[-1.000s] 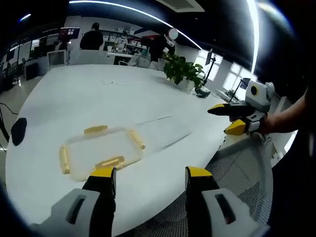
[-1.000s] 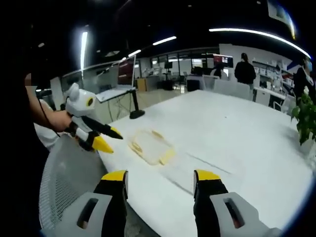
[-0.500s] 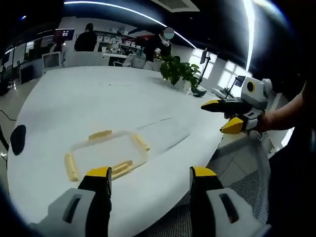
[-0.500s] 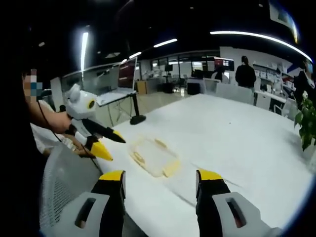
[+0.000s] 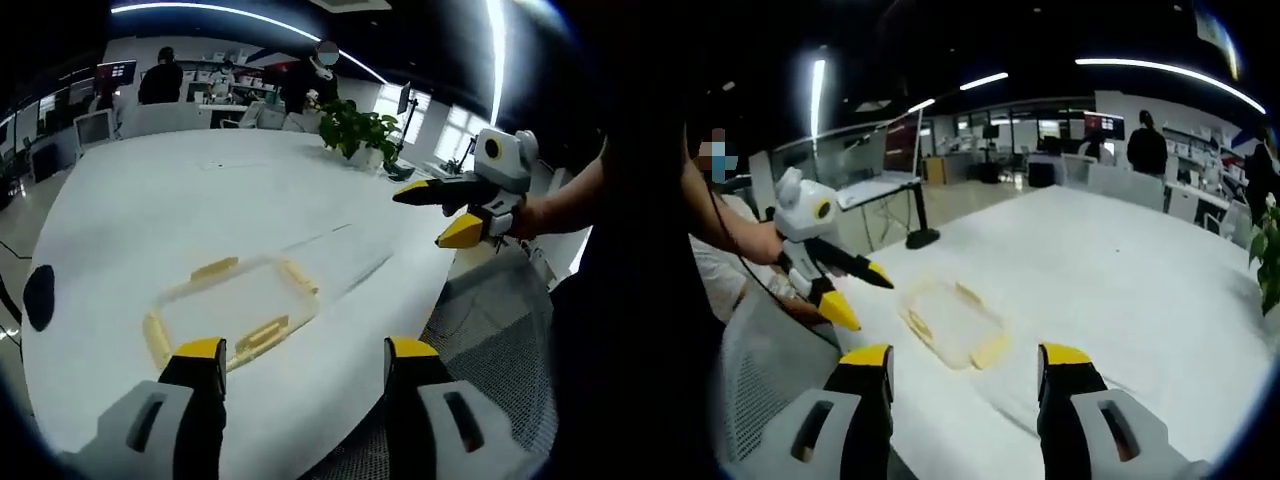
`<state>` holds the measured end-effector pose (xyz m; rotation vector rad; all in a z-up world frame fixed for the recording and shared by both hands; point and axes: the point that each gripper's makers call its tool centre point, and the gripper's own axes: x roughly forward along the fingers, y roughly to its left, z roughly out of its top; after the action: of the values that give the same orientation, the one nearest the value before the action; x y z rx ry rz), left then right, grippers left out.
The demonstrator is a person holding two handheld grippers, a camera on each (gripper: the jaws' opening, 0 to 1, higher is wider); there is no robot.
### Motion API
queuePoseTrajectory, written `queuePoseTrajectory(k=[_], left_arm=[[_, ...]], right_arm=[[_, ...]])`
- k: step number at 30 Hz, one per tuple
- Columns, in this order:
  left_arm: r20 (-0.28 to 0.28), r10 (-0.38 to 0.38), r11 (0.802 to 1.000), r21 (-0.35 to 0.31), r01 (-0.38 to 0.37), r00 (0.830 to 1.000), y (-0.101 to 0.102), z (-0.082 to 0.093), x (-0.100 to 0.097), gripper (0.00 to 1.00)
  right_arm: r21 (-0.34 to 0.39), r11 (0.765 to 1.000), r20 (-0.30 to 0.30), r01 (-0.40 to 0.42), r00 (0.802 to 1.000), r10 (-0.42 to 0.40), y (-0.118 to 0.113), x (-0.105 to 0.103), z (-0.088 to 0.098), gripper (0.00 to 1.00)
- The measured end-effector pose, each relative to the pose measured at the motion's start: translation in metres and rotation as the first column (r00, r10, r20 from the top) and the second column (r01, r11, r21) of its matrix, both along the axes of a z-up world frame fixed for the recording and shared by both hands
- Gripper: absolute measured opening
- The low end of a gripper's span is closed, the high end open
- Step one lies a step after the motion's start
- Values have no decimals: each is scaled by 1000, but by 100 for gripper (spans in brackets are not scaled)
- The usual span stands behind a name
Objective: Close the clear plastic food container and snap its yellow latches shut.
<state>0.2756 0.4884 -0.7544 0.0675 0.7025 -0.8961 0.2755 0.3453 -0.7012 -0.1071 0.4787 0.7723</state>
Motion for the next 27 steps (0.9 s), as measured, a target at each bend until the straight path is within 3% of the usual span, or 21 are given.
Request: queuePoseTrajectory(k=[18, 27], left_arm=[[2, -10, 999, 33, 10, 1000, 18, -10, 11, 61], [-4, -11, 999, 49, 12, 1000, 30, -16, 15, 61]], right_arm=[[-3, 1000, -32, -9, 999, 9, 10, -3, -12, 57], [-7, 1000, -34, -15, 999, 15, 15, 5, -14, 57]])
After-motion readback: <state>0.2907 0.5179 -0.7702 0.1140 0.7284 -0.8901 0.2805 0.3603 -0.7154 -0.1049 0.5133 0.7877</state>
